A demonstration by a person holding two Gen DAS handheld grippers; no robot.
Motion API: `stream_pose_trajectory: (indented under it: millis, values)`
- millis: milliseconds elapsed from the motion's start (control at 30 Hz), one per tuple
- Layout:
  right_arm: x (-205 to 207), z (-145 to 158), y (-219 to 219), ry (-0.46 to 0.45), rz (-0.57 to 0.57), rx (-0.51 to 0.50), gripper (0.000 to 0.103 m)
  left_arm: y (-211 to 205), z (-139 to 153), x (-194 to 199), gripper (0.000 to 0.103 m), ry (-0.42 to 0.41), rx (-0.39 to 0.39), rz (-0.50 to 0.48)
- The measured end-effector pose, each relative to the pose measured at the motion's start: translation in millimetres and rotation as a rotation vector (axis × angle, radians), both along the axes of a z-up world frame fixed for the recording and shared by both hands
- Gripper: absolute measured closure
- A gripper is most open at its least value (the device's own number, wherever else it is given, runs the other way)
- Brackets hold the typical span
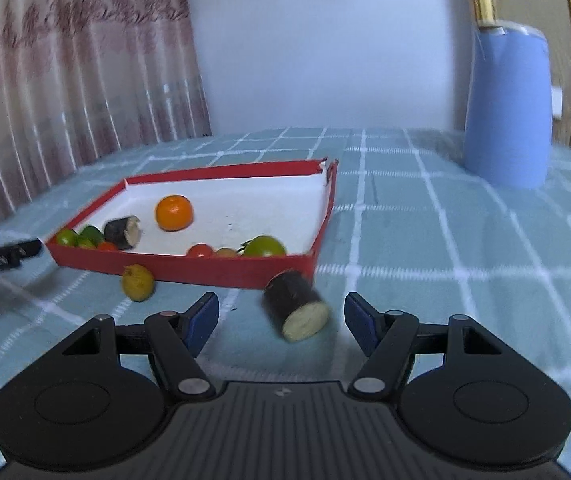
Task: Organize fruits
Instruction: 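Move the right gripper to the large eggplant piece and grasp it, then carry the eggplant piece into the tray and open the right gripper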
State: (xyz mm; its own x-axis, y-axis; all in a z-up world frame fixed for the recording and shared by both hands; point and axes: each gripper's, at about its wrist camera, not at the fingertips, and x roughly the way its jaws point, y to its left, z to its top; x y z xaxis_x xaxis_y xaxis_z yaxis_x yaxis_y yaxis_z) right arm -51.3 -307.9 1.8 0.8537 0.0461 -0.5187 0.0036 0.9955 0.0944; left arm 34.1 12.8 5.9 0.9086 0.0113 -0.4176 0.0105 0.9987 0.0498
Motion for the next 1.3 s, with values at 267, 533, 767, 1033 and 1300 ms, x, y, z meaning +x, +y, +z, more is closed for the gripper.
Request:
stream_pose_trajectory:
  millis: [267,533,767,1033,1300]
  values:
    - [27.4,-4.8,4.2,0.086,0.056,-0.122,0.034,3.8,-0.3,3.3,0.000,0.017,-0.029,0.000]
    - [36.8,-11.9,7.5,0.129,0.079,-0.152,0.065,2.3,-0.6,6.2,0.000,0.026,-0.030,-0.001]
    - [34.3,-12.8,1.8,0.111,0.077,-0.107,0.069,3.2,-0.6,6.2,0.000,0.028,-0.035,0.001]
    - [17.0,20.7,13.7,-0.012,0.106,-0.055,0.069,3.7,-1.4,5.8,0.000,0.028,-0.034,0.003]
    - [52.1,40.4,26.0,-0.084,0.093,-0.015,0.069,3.0,-2.4,6.1,0.000,0.030,-0.033,0.007]
